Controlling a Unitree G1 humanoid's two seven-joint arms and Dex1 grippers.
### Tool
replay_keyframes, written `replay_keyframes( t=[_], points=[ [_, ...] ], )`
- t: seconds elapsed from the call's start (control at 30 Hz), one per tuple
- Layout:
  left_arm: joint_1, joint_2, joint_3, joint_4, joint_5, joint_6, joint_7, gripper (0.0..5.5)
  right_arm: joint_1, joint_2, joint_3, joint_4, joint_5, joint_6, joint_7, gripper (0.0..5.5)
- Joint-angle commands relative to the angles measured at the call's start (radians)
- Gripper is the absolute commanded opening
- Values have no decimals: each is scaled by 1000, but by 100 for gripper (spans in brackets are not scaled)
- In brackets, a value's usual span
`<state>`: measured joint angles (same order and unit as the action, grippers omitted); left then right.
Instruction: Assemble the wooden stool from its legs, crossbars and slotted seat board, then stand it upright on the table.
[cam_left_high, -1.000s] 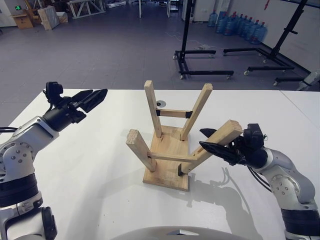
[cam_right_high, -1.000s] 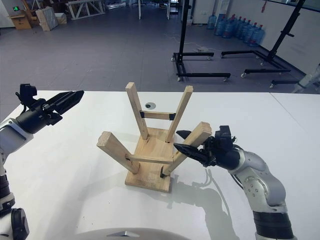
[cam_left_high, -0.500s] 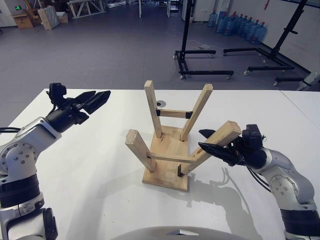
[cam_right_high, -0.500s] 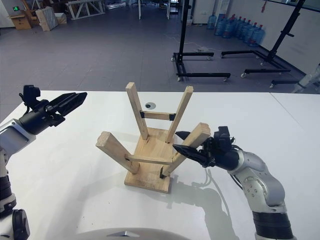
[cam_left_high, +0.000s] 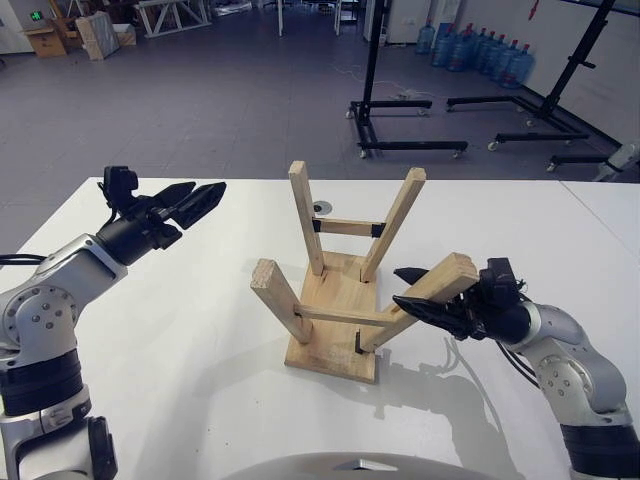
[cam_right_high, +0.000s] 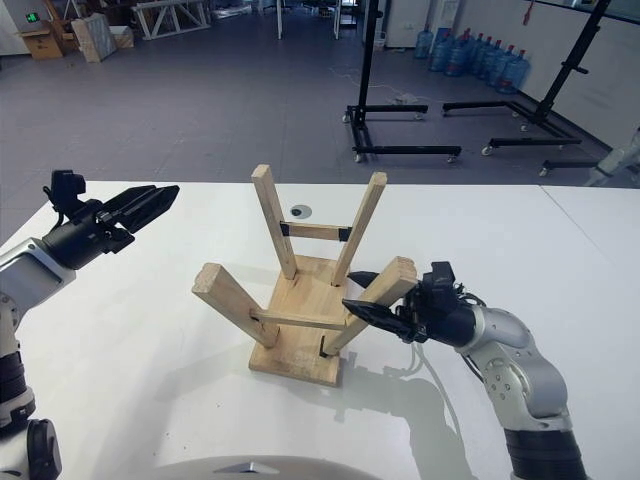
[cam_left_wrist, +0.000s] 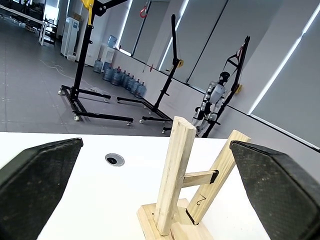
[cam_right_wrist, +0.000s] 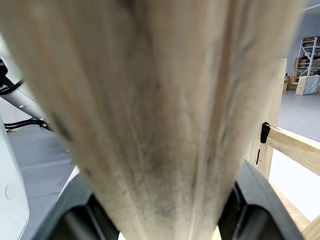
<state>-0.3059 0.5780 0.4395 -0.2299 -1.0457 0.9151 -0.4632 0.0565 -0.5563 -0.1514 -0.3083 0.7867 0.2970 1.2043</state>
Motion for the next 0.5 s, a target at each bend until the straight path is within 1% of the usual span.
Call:
replay_keyframes(
  t=[0.03, 0.17, 0.5],
  points=[
    [23, -5, -6, -21, 4, -6, 11, 540, 61, 2, -1, -30, -15, -31, 6, 205],
    [26, -5, -8, -21, 2, -7, 9, 540, 108, 4, 5, -43, -38, -82, 10, 205],
    [17, 1, -14, -6, 14, -14, -1, 540, 119, -4, 64, -42, -125, -209, 12, 205]
  ],
)
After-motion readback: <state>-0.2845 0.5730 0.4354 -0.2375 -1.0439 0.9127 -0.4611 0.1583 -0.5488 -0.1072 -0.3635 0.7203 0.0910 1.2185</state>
